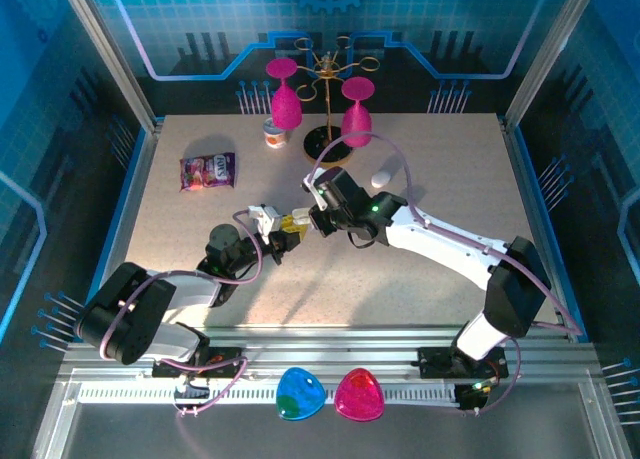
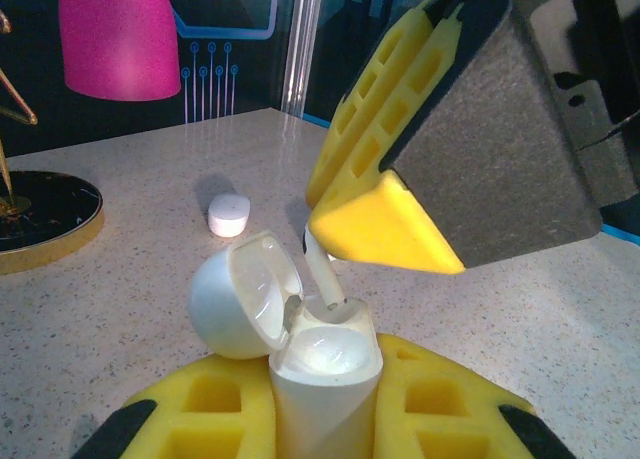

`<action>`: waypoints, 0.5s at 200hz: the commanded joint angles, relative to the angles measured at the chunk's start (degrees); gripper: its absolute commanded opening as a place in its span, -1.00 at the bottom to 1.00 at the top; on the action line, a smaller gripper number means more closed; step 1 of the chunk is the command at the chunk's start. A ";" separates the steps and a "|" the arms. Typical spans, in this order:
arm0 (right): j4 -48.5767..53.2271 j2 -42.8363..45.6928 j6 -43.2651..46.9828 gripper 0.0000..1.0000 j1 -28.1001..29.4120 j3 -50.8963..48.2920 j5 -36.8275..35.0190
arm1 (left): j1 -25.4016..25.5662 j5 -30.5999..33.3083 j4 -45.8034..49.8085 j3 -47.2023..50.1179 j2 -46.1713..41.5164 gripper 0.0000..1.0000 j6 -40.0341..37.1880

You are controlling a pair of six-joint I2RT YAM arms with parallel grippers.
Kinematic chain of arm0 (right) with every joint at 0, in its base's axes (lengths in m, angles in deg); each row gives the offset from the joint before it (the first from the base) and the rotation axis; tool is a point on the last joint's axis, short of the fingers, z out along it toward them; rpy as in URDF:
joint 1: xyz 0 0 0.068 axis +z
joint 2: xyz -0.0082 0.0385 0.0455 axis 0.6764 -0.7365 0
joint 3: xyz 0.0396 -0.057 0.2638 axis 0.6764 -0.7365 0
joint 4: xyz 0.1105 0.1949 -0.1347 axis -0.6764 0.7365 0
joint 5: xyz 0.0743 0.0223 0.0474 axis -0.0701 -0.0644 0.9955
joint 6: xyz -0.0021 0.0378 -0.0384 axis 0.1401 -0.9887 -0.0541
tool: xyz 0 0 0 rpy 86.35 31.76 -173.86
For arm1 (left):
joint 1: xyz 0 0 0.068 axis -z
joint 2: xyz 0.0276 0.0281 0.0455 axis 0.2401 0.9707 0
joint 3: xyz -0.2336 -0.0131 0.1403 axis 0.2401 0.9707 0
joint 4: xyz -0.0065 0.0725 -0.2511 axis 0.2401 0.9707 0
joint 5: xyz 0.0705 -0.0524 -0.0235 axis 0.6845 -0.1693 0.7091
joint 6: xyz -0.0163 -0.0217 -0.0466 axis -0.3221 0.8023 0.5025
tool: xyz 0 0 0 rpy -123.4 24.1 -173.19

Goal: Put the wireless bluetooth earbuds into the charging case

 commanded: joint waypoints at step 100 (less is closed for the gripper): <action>1.07 -0.73 2.11 -0.63 1.79 1.06 3.53 | 0.26 0.43 -1.12 -2.36 -2.10 -0.97 1.14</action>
